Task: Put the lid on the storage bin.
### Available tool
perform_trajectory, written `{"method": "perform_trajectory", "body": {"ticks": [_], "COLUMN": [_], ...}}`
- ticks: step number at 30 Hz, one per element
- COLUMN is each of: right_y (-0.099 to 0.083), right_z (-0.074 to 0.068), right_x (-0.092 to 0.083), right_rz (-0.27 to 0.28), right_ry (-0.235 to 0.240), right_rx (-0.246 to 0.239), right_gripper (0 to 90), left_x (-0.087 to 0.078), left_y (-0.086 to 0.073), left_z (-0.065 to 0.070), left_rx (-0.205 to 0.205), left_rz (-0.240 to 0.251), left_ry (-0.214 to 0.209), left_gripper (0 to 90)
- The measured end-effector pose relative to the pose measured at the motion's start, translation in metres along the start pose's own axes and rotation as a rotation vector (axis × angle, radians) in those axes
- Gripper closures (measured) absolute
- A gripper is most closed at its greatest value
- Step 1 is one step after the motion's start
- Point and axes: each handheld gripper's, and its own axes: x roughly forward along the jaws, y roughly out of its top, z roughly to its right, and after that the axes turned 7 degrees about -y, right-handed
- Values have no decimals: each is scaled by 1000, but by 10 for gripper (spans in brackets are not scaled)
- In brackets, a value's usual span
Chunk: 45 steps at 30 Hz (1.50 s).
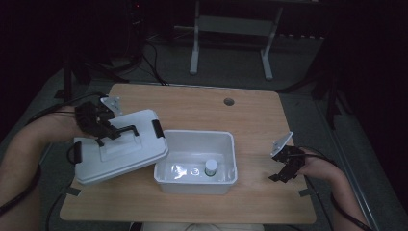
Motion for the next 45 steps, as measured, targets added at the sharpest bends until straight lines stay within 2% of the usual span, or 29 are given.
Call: {"method": "perform_trajectory", "body": {"ticks": [5,11,21,22,31,35,40,45], "right_y": [-1,0,-1,-1,-2,-3,-4,-5], "right_z": [0,-1,-1,-1,-1,-1,-1,-2], "right_x": [1,1,-1,-1,0,1,1,2], "right_rz": [1,4,6,7,14,9,14,12], "right_ry": [2,4,0,-1,3,3,5,8], "right_rx": [1,-2,1,0,2,4,3,6], "right_gripper": [166,165,165,166,166,166,166,166], "left_x": [1,9,23,24,35,42,53,67], "left_y": [23,50,93,97,132,147,163,173], "left_z": [6,11,20,21,30,33,36,37], "left_rx": [58,125,214,214,286,323,342,354], "left_rz": [2,27,33,48,84,60,47,43], "left_ry": [7,-17,-52,-53,-83,-90,-93,-121], "left_gripper": [837,837,836,837,837,837,837,836]}}
